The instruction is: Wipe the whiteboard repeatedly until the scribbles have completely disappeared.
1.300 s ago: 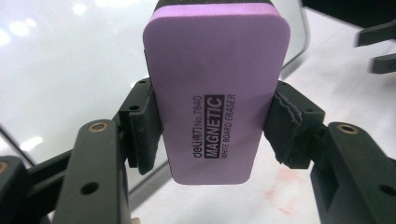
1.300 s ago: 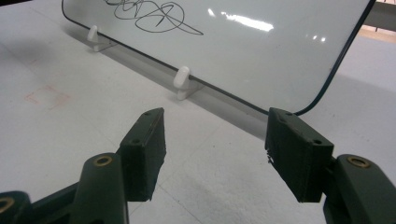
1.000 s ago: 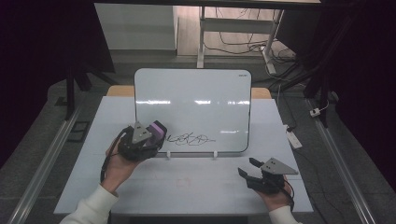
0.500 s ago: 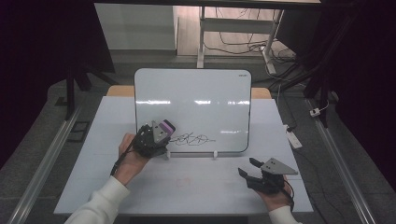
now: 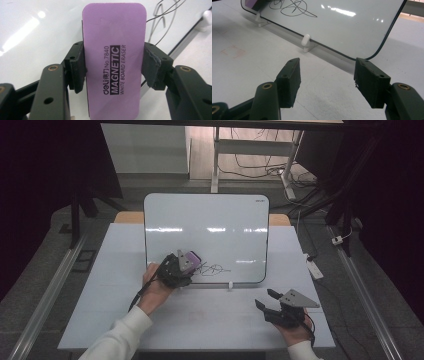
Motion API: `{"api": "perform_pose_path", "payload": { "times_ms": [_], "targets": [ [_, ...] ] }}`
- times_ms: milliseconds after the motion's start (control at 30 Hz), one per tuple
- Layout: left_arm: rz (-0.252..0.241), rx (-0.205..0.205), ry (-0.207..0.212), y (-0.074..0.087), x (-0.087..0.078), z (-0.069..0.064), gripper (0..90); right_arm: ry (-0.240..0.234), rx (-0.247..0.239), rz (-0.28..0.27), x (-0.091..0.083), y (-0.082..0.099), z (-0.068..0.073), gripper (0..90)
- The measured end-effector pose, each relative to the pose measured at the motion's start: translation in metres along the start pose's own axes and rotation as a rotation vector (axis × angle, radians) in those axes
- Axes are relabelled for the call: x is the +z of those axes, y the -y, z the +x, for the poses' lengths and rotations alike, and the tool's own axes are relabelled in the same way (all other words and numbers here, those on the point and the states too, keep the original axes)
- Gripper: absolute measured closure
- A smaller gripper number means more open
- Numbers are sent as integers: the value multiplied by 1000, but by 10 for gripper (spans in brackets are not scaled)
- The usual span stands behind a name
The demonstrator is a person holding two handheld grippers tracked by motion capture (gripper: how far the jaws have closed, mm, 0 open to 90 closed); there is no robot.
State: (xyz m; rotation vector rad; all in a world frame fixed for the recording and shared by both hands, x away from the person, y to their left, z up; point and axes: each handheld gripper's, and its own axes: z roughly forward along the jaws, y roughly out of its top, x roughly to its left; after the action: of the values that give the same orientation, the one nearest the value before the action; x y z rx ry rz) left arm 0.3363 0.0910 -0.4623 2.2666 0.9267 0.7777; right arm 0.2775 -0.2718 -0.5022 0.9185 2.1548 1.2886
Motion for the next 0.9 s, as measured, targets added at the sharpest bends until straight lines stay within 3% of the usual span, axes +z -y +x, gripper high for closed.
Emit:
{"api": "perform_pose_path", "payload": {
  "times_ms": [200,333,433,667,767,900],
  "targets": [
    [-23,25,43,-13,12,-17,417,-4,1,-4,0,0,0,375],
    [-14,52,30,-14,12,-20,418,-3,0,-6,0,0,1,375],
    [-11,37,-12,-8,6,-10,418,2,0,-8,-2,1,0,375],
    [-9,-52,-94,22,-12,31,418,6,1,-9,-3,1,0,375],
    [-14,-64,-96,30,-14,34,418,9,1,-9,-3,1,0,375],
    [-15,-41,-80,30,-10,24,418,7,0,-8,-2,1,1,375]
  ]
}}
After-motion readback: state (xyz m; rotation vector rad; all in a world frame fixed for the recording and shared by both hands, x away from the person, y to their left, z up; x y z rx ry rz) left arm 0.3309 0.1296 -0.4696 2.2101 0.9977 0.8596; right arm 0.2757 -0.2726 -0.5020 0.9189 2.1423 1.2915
